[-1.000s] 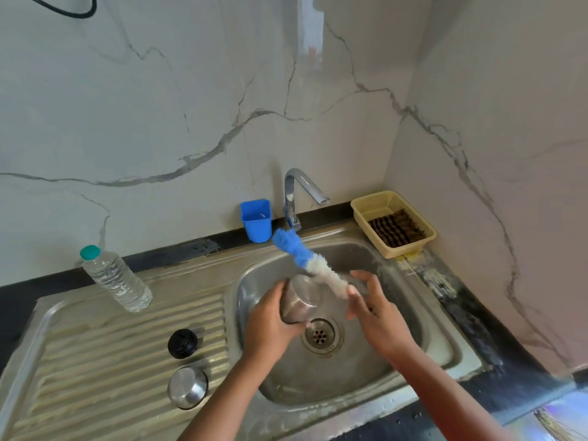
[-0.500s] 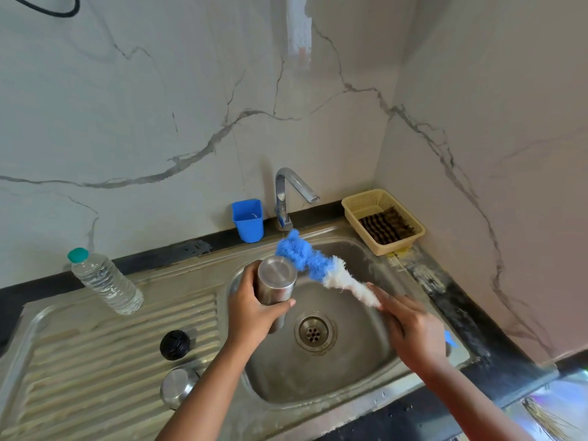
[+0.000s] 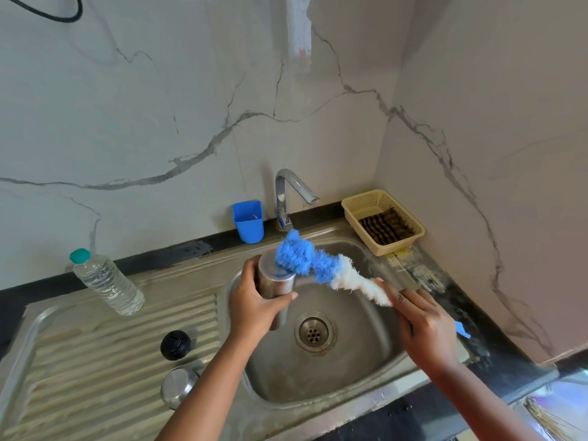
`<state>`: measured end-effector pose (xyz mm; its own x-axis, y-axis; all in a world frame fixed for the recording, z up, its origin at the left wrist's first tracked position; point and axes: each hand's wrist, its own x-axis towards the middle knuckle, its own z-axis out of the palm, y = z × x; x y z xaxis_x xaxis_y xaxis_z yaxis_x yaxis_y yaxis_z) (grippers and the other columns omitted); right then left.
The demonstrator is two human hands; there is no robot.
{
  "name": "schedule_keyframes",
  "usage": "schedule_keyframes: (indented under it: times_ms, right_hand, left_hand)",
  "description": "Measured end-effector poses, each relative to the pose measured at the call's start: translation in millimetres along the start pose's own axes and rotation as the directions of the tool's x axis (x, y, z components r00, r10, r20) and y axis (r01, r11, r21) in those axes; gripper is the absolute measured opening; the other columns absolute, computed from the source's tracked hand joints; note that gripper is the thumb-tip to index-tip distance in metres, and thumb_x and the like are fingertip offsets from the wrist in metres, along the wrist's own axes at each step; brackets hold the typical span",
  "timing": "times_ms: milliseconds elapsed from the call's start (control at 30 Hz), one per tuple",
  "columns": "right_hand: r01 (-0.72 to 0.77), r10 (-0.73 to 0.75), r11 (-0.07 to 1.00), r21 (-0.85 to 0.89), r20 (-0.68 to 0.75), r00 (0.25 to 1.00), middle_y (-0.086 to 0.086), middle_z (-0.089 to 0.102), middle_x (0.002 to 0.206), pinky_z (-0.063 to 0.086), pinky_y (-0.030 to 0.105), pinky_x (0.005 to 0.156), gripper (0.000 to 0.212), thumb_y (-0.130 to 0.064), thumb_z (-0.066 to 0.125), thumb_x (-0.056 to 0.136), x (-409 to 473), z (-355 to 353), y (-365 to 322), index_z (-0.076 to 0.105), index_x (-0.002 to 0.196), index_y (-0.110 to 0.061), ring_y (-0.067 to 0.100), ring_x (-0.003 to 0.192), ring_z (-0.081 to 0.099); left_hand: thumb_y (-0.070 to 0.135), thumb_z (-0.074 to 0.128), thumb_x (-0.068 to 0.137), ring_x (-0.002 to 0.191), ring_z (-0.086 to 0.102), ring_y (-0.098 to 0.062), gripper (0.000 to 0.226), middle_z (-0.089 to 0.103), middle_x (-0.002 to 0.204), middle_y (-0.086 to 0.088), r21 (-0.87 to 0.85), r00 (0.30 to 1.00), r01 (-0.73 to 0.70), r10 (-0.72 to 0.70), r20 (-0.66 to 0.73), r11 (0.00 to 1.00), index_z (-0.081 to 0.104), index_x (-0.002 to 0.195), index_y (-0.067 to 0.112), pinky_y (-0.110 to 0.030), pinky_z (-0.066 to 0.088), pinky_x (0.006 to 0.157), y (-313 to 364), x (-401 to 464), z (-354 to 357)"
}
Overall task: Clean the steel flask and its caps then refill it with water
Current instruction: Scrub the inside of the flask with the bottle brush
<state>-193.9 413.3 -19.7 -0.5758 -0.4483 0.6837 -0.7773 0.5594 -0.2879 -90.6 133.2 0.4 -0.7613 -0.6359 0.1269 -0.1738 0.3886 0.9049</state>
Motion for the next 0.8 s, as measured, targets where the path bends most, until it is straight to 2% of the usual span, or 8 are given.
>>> schedule_keyframes:
  times_ms: [67, 167, 300, 367, 500, 567, 667, 800]
  right_hand:
    - [0.04, -0.04, 0.999, 0.005, 0.008, 0.999, -0.005, 0.056, 0.071, 0.044, 0.029, 0.05, 0.033, -0.023, 0.042, 0.104, -2.5, -3.9, 0.8, 0.062, 0.13, -0.02, 0.019, 0.062, 0.046]
    - [0.064, -0.063, 0.998, -0.008, 0.039, 0.997, -0.005, 0.057, 0.071, 0.042, 0.027, 0.053, 0.034, -0.015, 0.048, 0.099, 0.3, 0.7, -4.8, 0.064, 0.129, -0.02, 0.018, 0.063, 0.045]
    - [-0.019, 0.02, 0.999, -0.034, 0.007, 1.0, -0.005, 0.059, 0.075, 0.045, 0.027, 0.055, 0.034, -0.018, 0.047, 0.1, 0.6, 7.2, -2.7, 0.065, 0.129, -0.021, 0.017, 0.066, 0.048]
    - [0.005, -0.005, 1.0, -0.005, 0.003, 1.0, -0.005, 0.057, 0.073, 0.044, 0.026, 0.054, 0.033, -0.02, 0.045, 0.102, -2.0, 4.6, -1.4, 0.063, 0.13, -0.021, 0.018, 0.064, 0.048]
    - [0.049, -0.05, 0.999, 0.013, 0.049, 0.998, -0.006, 0.054, 0.072, 0.043, 0.027, 0.052, 0.034, -0.019, 0.044, 0.102, 0.1, 8.2, -11.6, 0.066, 0.128, -0.02, 0.018, 0.063, 0.047]
    - [-0.016, 0.016, 1.0, -0.002, 0.039, 0.999, -0.005, 0.057, 0.074, 0.047, 0.03, 0.05, 0.035, -0.015, 0.049, 0.098, 1.4, 14.8, -12.0, 0.066, 0.128, -0.021, 0.019, 0.064, 0.05]
    - [-0.074, 0.074, 0.997, 0.013, 0.01, 0.997, -0.003, 0.06, 0.076, 0.048, 0.032, 0.048, 0.037, -0.014, 0.052, 0.096, -5.4, 15.4, -8.4, 0.062, 0.131, -0.023, 0.019, 0.065, 0.052]
    - [0.033, -0.034, 0.999, 0.039, 0.026, 0.999, -0.009, 0.051, 0.071, 0.044, 0.028, 0.048, 0.035, -0.013, 0.055, 0.094, -8.1, 10.9, -18.4, 0.067, 0.126, -0.019, 0.017, 0.061, 0.047]
  left_hand:
    - [0.025, 0.095, 0.054, 0.105, 0.061, -0.004, 0.081, 0.064, 0.113, 0.019, 0.018, 1.0, -0.01, 0.01, -0.001, 1.0, 0.049, 0.118, 0.044, -0.03, 0.054, 0.085, -1.0, 1.5, -1.9]
    - [0.02, 0.094, 0.057, 0.101, 0.06, 0.007, 0.075, 0.064, 0.106, 0.025, 0.04, 0.998, -0.035, 0.033, 0.052, 0.999, 0.049, 0.112, 0.047, -0.019, 0.049, 0.079, 1.9, -4.4, 1.7]
    - [0.024, 0.095, 0.054, 0.104, 0.062, 0.0, 0.082, 0.064, 0.113, 0.023, 0.008, 0.999, -0.016, 0.016, 0.03, 1.0, 0.049, 0.118, 0.046, -0.032, 0.056, 0.086, 1.1, -3.2, 2.4]
    - [0.024, 0.096, 0.053, 0.104, 0.062, -0.001, 0.081, 0.065, 0.113, 0.021, 0.0, 1.0, -0.014, 0.014, 0.016, 1.0, 0.051, 0.119, 0.042, -0.036, 0.057, 0.087, -0.4, 0.4, -0.8]
    - [0.023, 0.095, 0.057, 0.099, 0.062, 0.002, 0.073, 0.066, 0.102, 0.021, 0.018, 0.999, -0.027, 0.026, 0.04, 0.999, 0.053, 0.114, 0.038, -0.029, 0.055, 0.083, 3.3, -2.9, 0.5]
    - [0.024, 0.095, 0.056, 0.101, 0.062, 0.003, 0.076, 0.065, 0.105, 0.023, 0.013, 0.998, -0.041, 0.04, 0.044, 0.999, 0.051, 0.117, 0.04, -0.025, 0.054, 0.083, 6.2, -4.7, 0.8]
    - [0.026, 0.096, 0.054, 0.103, 0.062, 0.0, 0.08, 0.065, 0.111, 0.022, -0.027, 1.0, -0.029, 0.03, 0.004, 0.999, 0.051, 0.118, 0.043, -0.03, 0.057, 0.083, 7.2, -0.7, -5.3]
    - [0.025, 0.096, 0.057, 0.096, 0.062, 0.004, 0.071, 0.066, 0.103, 0.021, -0.043, 1.0, -0.015, 0.016, 0.013, 0.999, 0.053, 0.109, 0.046, -0.023, 0.054, 0.077, 9.2, 0.8, -7.9]
